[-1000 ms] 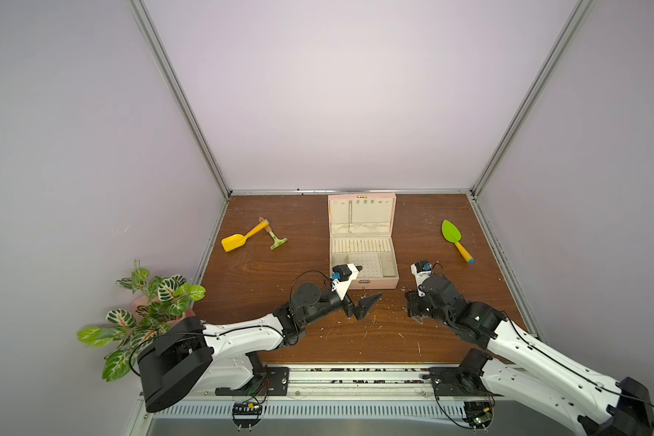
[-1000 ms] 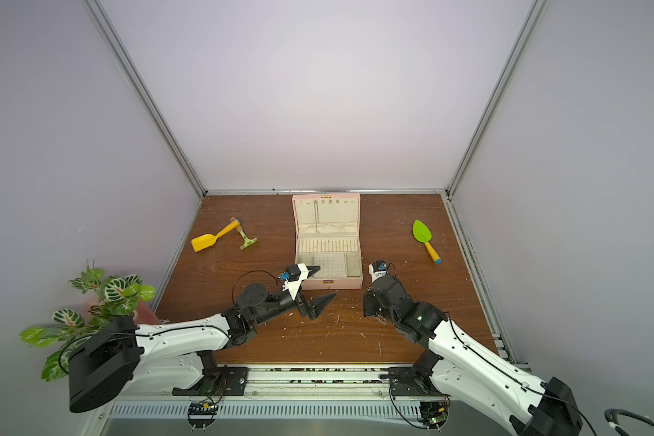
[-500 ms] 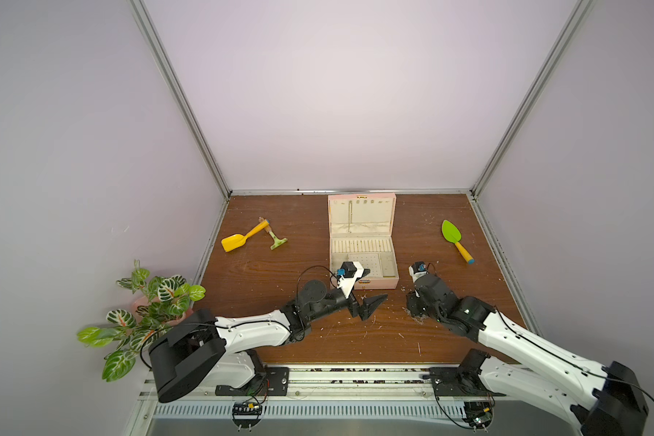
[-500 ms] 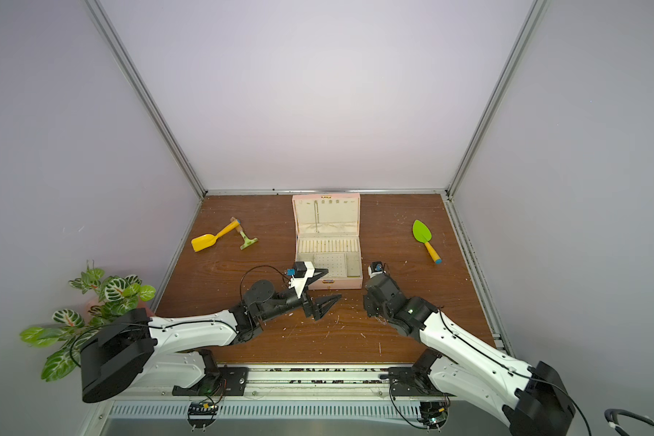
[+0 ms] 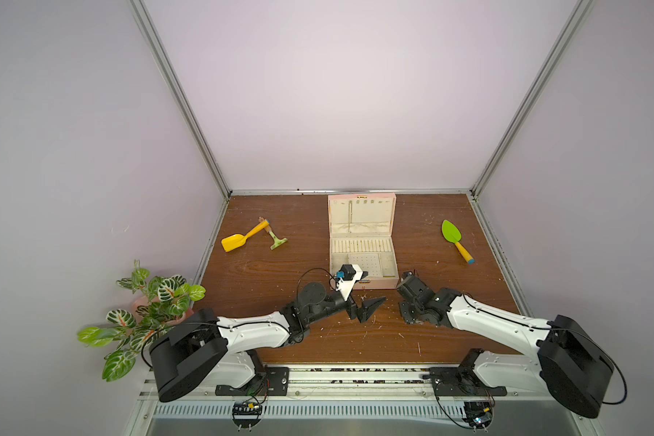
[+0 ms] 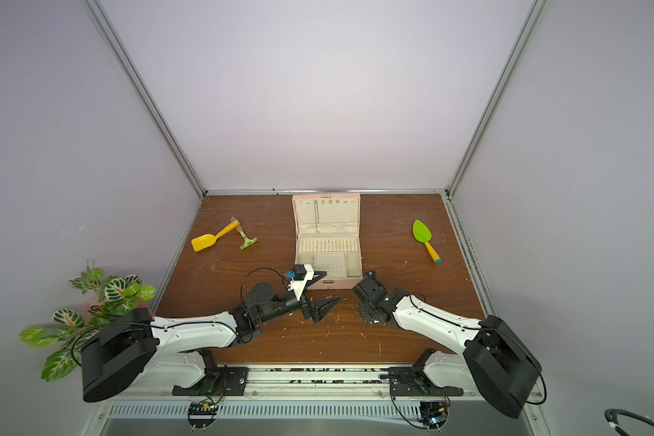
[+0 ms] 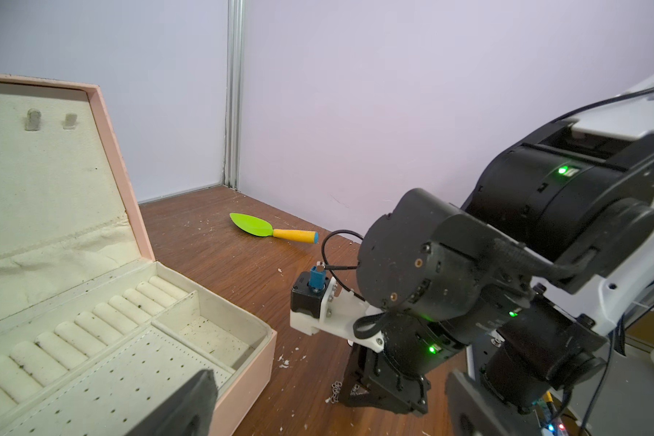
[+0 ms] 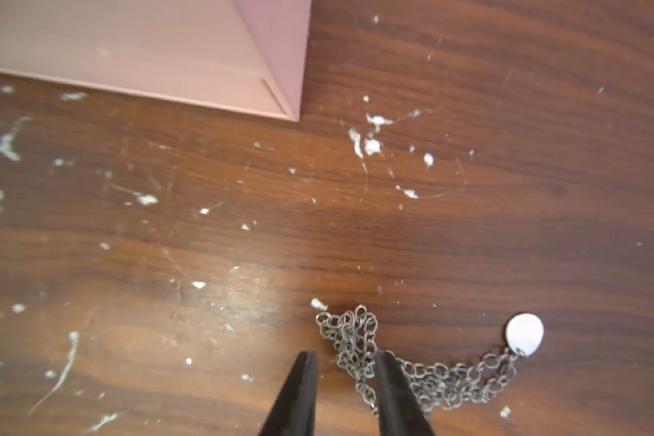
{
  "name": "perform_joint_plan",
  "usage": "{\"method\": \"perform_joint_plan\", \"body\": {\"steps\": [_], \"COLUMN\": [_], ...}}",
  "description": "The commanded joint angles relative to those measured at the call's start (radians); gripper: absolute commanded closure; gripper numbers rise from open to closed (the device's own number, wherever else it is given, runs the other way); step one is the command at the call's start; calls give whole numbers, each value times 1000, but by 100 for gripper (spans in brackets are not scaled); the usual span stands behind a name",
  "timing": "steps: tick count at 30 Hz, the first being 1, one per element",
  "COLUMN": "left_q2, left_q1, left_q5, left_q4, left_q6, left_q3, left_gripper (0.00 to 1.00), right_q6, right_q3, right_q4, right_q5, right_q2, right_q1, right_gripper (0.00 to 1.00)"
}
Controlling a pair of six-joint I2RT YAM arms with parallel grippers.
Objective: Put jewelry chain into jewelry box
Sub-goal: Pick up the necklace from the center of the board.
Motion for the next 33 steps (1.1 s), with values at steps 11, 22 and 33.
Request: {"method": "perform_joint_plan", "body": {"steps": [11, 22, 33], "left_q2": [-3, -71, -39], "left_q1": [-9, -9, -9], "left_q5": [-10, -13, 7], "left_q4": [23, 23, 55], "left_q6": [22, -14, -31], "left_q3": [-11, -28, 17], "left_gripper": [3, 2, 8], "right_q6": [-2, -99, -277], "right_q3": [0, 8, 71], "right_q4": [26, 141, 215], "right_q5": [33, 33, -45], "right_q2": [68, -212, -437], "right_q1": [2, 4, 4], "right_gripper": [97, 100, 100]}}
